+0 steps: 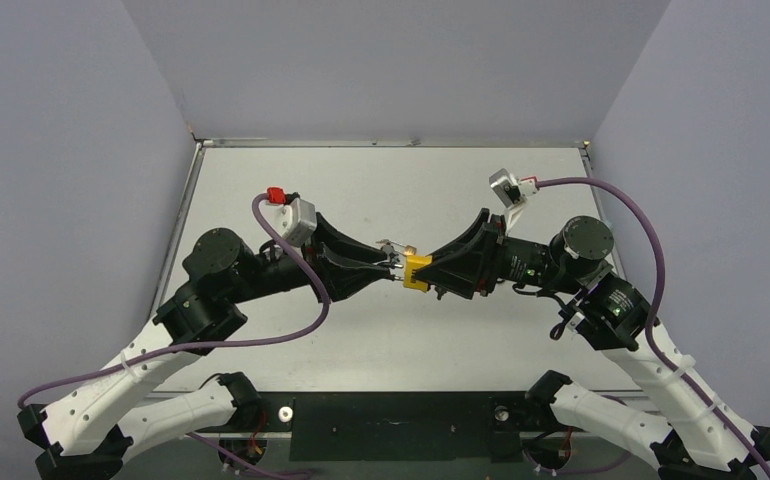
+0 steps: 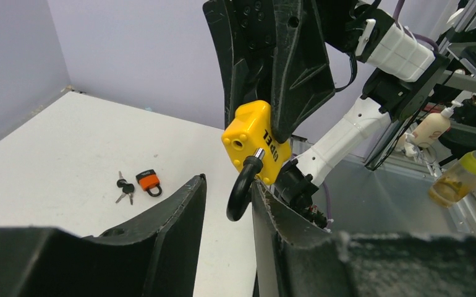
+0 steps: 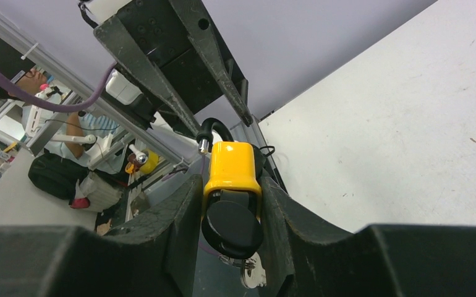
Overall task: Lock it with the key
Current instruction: Lock the lock.
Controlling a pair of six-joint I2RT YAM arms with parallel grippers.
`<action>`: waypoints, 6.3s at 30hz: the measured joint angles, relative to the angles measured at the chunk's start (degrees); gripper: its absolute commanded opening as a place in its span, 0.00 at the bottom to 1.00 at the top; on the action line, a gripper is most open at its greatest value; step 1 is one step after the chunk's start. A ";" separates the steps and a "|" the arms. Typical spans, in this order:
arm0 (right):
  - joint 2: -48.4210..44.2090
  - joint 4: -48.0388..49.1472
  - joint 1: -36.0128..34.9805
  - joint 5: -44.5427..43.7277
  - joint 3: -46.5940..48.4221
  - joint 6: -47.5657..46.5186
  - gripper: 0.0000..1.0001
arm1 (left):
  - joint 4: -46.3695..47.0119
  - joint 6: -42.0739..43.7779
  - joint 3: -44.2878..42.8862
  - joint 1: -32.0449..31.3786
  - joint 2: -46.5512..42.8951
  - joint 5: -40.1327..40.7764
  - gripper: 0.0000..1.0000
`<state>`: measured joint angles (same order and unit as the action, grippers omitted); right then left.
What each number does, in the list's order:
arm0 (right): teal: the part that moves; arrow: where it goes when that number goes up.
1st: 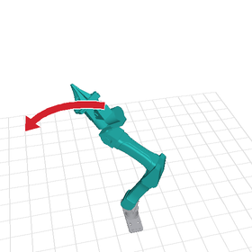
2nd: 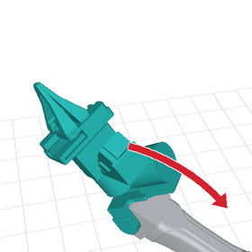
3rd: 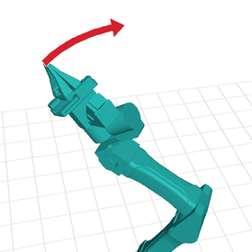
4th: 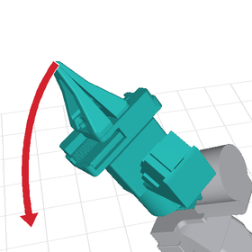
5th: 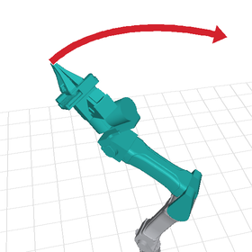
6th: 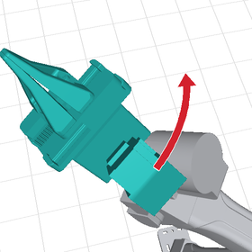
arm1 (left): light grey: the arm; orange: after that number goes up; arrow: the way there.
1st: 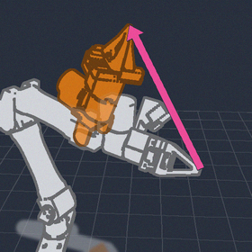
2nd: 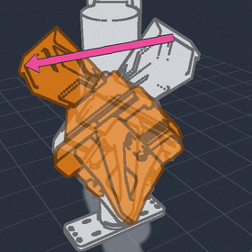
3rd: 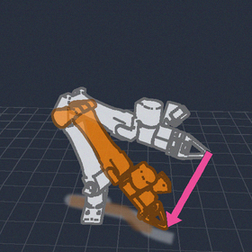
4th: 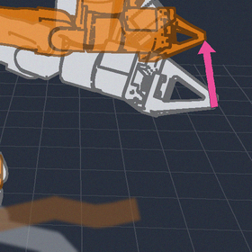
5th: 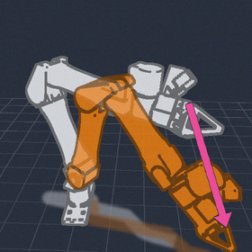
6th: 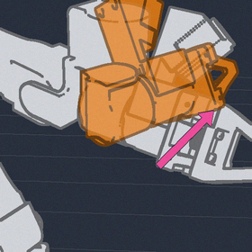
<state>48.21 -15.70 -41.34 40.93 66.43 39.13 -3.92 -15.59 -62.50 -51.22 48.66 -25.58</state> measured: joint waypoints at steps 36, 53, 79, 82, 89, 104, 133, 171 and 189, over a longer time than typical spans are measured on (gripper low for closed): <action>0.81 5.77 -5.31 -4.74 -0.15 -7.50 0.00 | 3.74 -17.20 0.33 0.90 0.13 -1.38 0.00; 4.90 14.80 -7.08 -4.63 0.83 -0.52 0.00 | 3.93 -12.61 -0.02 -4.70 -2.93 8.52 0.00; 9.84 11.21 -11.02 -10.60 7.48 -3.61 0.00 | 1.51 -14.45 -2.75 -6.75 -2.89 17.59 0.00; 9.84 10.73 -10.84 -10.69 7.34 -3.78 0.00 | 0.61 -14.67 -2.75 -6.27 -2.97 17.62 0.00; 8.35 12.09 -7.61 -8.11 4.02 -2.03 0.00 | -2.47 -15.37 -2.58 -5.09 -2.89 17.57 0.00; 6.58 15.28 -4.96 -6.47 -0.22 -0.13 0.58 | -4.35 -17.38 -2.29 -4.46 -2.95 17.88 0.00; 4.33 35.71 2.80 1.16 -11.28 10.05 0.68 | -6.36 -19.82 -5.81 -1.55 -1.70 18.03 0.00; 3.67 19.45 -6.08 -5.70 -2.34 -10.03 0.64 | -7.08 -28.20 -15.15 -0.79 3.30 15.23 0.00; 4.57 18.97 -7.41 -6.16 -0.52 -10.56 0.26 | -7.02 -29.29 -15.15 -0.79 3.69 14.36 0.00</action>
<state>52.77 3.27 -48.75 34.76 65.91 28.58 -10.94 -44.88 -77.65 -52.01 52.36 -11.22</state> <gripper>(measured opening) 0.395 0.061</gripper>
